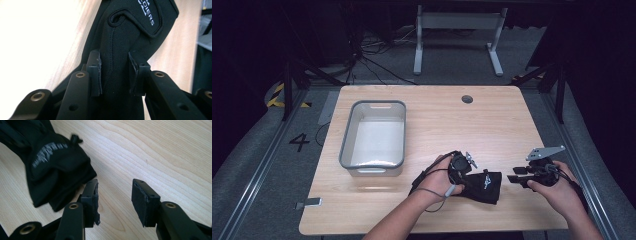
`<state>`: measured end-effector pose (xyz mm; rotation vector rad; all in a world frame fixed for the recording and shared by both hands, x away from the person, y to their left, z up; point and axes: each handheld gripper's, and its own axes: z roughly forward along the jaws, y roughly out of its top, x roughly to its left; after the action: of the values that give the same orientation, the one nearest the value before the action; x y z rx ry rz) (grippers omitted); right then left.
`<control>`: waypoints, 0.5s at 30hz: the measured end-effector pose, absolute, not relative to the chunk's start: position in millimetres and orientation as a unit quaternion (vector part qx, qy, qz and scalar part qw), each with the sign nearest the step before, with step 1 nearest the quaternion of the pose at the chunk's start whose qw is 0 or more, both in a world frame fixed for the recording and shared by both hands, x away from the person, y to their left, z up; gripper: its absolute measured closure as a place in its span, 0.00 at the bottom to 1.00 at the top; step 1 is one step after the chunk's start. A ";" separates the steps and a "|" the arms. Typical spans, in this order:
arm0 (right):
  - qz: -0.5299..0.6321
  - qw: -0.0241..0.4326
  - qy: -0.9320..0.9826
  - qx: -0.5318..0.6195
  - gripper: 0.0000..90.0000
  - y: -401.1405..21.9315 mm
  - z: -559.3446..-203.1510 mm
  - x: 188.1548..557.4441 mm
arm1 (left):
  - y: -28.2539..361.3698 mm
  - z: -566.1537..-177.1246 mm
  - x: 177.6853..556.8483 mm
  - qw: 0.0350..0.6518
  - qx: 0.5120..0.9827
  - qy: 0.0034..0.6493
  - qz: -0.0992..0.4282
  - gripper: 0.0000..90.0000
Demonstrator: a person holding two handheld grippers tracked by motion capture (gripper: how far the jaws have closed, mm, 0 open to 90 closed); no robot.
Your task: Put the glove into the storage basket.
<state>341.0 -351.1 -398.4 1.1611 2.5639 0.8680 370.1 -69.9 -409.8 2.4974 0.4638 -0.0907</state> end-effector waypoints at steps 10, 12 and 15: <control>0.292 0.098 0.868 0.390 0.64 -349.1 -397.7 341.0 | -44.9 -374.7 365.2 0.316 0.928 0.196 -0.029 0.74; 0.292 0.097 0.868 0.389 0.64 -348.5 -398.5 341.3 | -41.7 -371.4 365.3 0.317 0.927 0.199 -0.028 0.74; 0.291 0.095 0.868 0.390 0.64 -347.8 -399.4 341.6 | -36.0 -365.9 364.8 0.318 0.925 0.208 -0.025 0.74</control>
<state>341.6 -347.8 -399.4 1.1565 2.5739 0.8629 364.8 -36.0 -365.9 2.4319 0.5466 -0.0654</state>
